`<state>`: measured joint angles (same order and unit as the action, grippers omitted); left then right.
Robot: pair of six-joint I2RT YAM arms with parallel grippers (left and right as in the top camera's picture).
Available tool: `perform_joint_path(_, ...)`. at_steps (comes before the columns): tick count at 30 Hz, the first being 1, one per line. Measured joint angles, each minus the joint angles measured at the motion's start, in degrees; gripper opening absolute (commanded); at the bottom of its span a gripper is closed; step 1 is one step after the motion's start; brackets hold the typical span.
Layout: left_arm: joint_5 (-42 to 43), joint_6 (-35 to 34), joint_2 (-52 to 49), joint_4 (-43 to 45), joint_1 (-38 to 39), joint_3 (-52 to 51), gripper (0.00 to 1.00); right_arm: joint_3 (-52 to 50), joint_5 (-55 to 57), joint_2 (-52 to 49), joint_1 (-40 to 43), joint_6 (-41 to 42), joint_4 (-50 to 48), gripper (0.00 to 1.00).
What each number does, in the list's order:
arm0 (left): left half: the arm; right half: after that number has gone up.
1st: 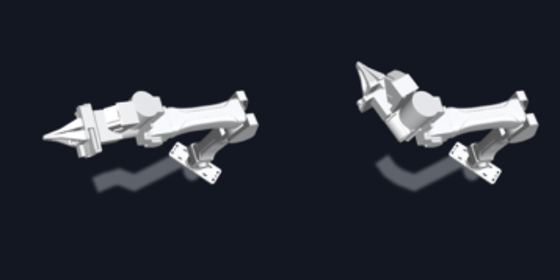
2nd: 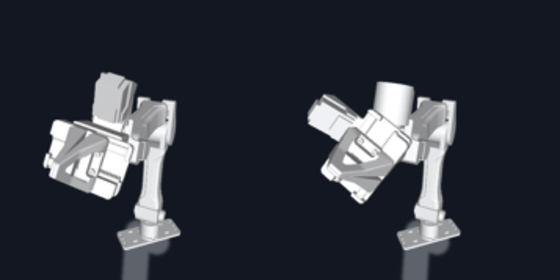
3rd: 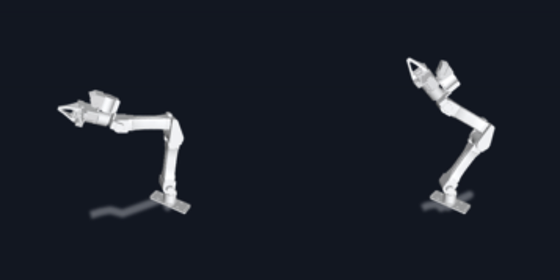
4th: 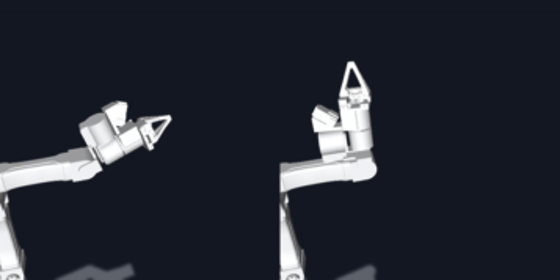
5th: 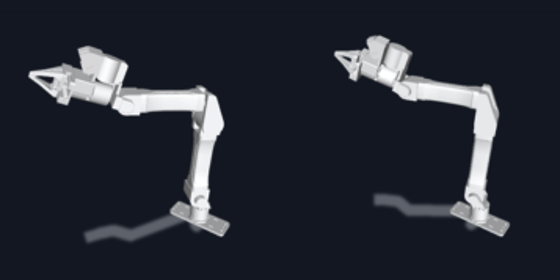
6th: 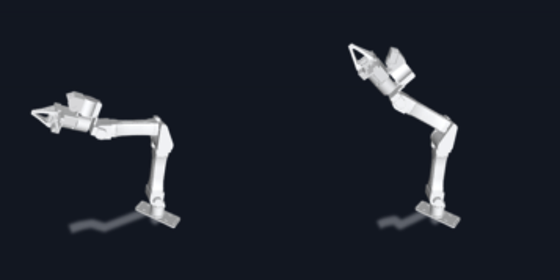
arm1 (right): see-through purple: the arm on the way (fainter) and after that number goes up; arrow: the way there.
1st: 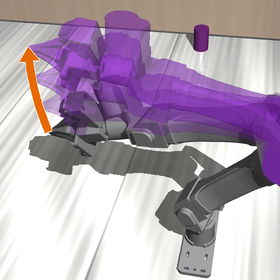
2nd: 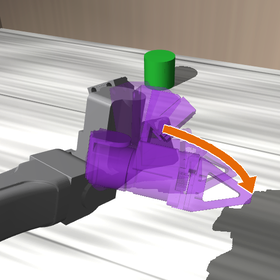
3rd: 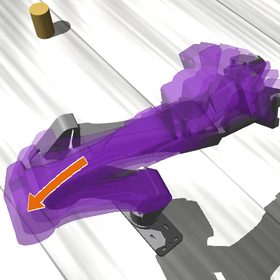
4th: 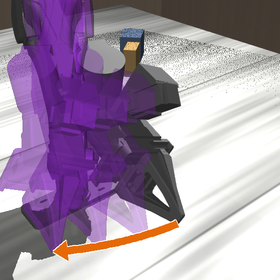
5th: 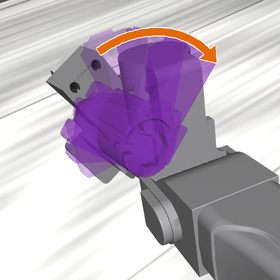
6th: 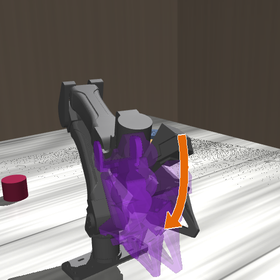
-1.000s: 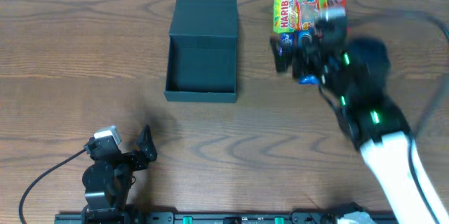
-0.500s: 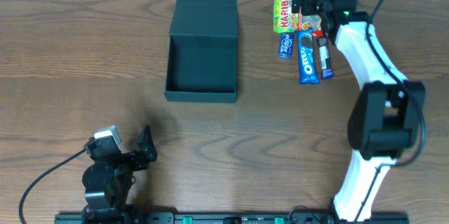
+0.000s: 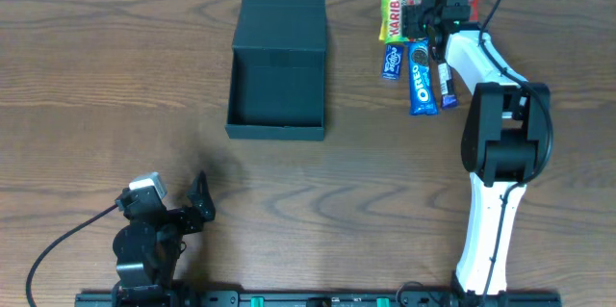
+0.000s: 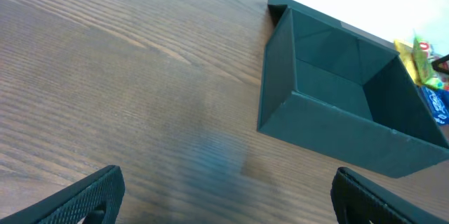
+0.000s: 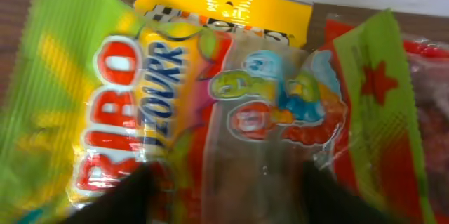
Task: Pack container
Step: 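Reach right gripper to the Haribo gummy bag and grasp it, then carry the Haribo bag into the green box and release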
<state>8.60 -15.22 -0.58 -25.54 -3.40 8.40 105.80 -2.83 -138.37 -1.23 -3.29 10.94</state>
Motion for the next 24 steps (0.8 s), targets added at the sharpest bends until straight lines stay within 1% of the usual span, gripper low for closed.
perform_joint_path(1,0.00,0.00,0.00,0.00,0.00,0.00,0.95,0.02,0.09,0.00,0.02,0.09,0.02,0.13)
perform_joint_path(4,0.00,0.00,0.00,0.00,0.00,0.00,0.95,0.26,0.79,0.00,0.28,0.17,0.13,0.02)
perform_joint_path(5,0.00,0.00,0.00,0.00,0.00,0.00,0.95,0.28,0.98,0.00,0.37,0.33,0.26,0.01)
perform_joint_path(17,0.00,0.00,0.00,0.00,0.00,0.00,0.95,1.20,1.36,0.68,0.48,1.79,2.32,0.01)
perform_joint_path(21,0.00,0.00,0.00,0.00,0.00,0.00,0.95,1.31,-0.66,4.44,0.48,1.86,3.69,0.01)
perform_joint_path(24,0.00,0.00,0.00,0.00,0.00,0.00,0.95,1.31,-5.09,10.25,0.35,1.99,4.96,0.01)
